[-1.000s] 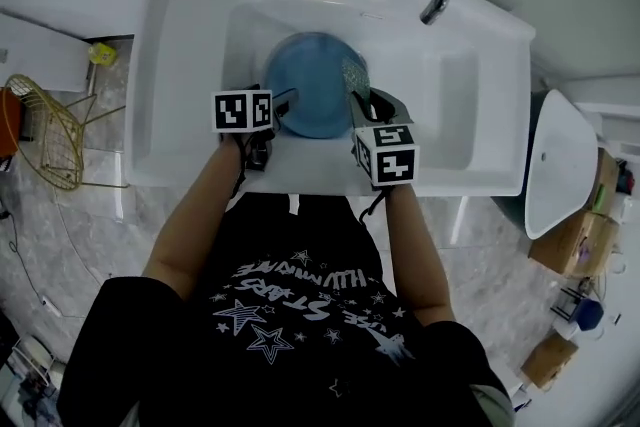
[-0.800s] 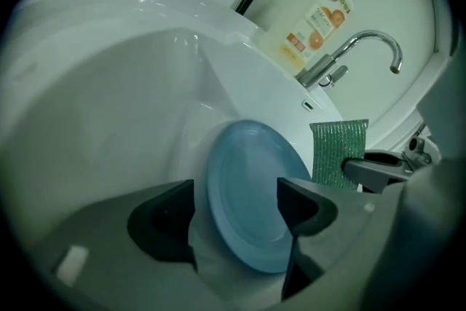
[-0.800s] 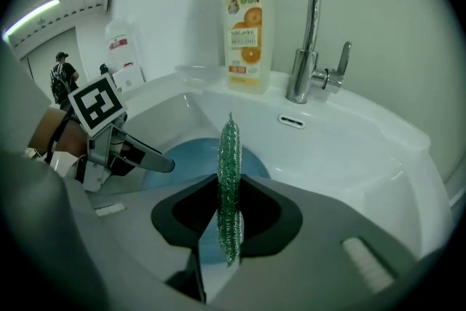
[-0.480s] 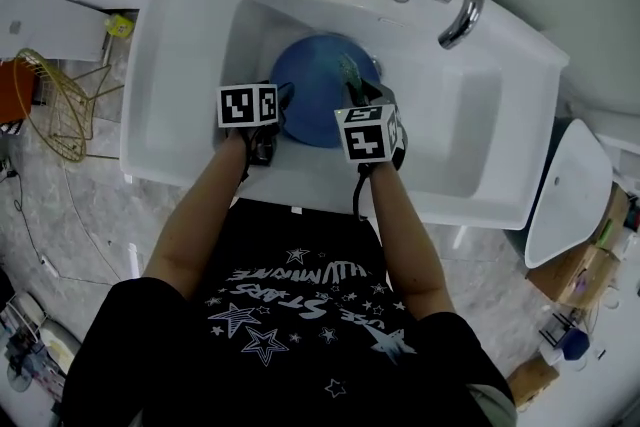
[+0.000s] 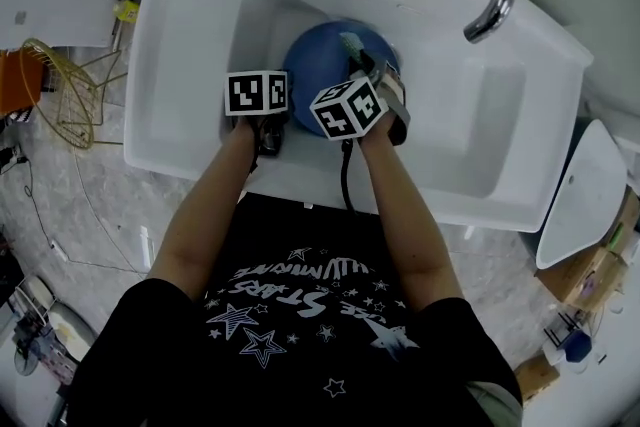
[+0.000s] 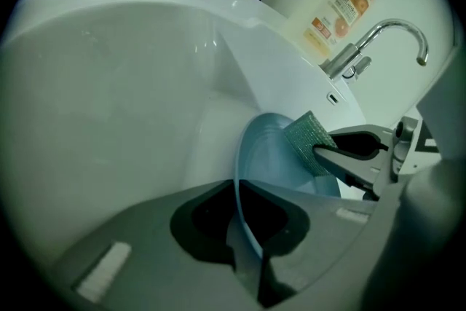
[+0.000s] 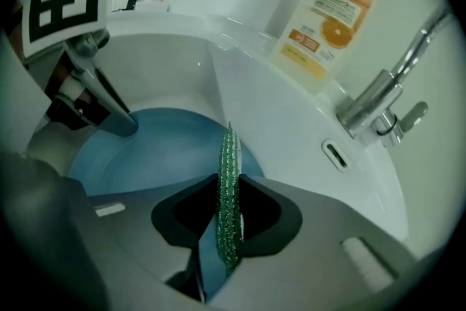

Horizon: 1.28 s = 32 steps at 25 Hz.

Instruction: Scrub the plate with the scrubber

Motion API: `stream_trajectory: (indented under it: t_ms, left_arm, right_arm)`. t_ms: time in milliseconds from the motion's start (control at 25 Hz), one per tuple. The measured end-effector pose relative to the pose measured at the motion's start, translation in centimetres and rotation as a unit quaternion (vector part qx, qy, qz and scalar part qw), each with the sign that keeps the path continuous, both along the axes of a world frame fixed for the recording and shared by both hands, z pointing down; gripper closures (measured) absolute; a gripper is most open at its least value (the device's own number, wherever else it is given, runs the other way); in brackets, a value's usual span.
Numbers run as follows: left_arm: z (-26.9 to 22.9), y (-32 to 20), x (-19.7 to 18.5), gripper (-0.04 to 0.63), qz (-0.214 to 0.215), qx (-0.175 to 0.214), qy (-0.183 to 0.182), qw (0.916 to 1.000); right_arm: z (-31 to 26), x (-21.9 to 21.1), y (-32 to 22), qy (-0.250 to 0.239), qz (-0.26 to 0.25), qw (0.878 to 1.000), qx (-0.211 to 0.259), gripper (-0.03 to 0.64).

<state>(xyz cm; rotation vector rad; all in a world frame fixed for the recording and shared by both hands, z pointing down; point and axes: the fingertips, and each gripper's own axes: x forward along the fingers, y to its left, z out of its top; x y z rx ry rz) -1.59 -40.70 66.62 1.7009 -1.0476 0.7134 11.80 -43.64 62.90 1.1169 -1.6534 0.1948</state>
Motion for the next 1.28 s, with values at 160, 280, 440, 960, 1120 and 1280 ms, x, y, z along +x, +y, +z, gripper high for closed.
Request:
stream_trajectory:
  t_ms: [160,280,440,960,1120,1280]
  left_arm:
    - [0.3,-0.1,0.3,0.564,-0.001,-0.003,0.017,0.9999]
    - [0.2,-0.1,0.3,0.564,0.0,-0.002,0.017,0.9999]
    - [0.1,-0.2,0.5,0.564,0.001,-0.003,0.018,0.9998]
    - [0.3,-0.2,0.4,0.564,0.001,-0.005,0.018,0.9998]
    - [0.3,-0.3,0.5,0.564,0.001,-0.005,0.018,0.9998]
    - [0.3,-0.4,0.4,0.566,0.0,-0.004,0.016,0.9999]
  right_arm:
    - [1.4,-1.4,-0.3,0.022,-0.038,0.999,-0.005,0.508]
    - [2.0,-2.4,-0.1,0.017,-0.071,0.997,-0.016,0.506]
    - [2.4,-3.6,0.1,0.019,-0.139,0.99,-0.028,0.506]
    - [4.0,-7.0,4.3,0.069,-0.425,0.901,-0.043,0.499]
    - [3.9,-7.0,5.4,0.083,-0.477,0.874,-0.041,0.499]
    - [3.9,-7.4,7.6,0.092,-0.539,0.836,-0.045,0.499]
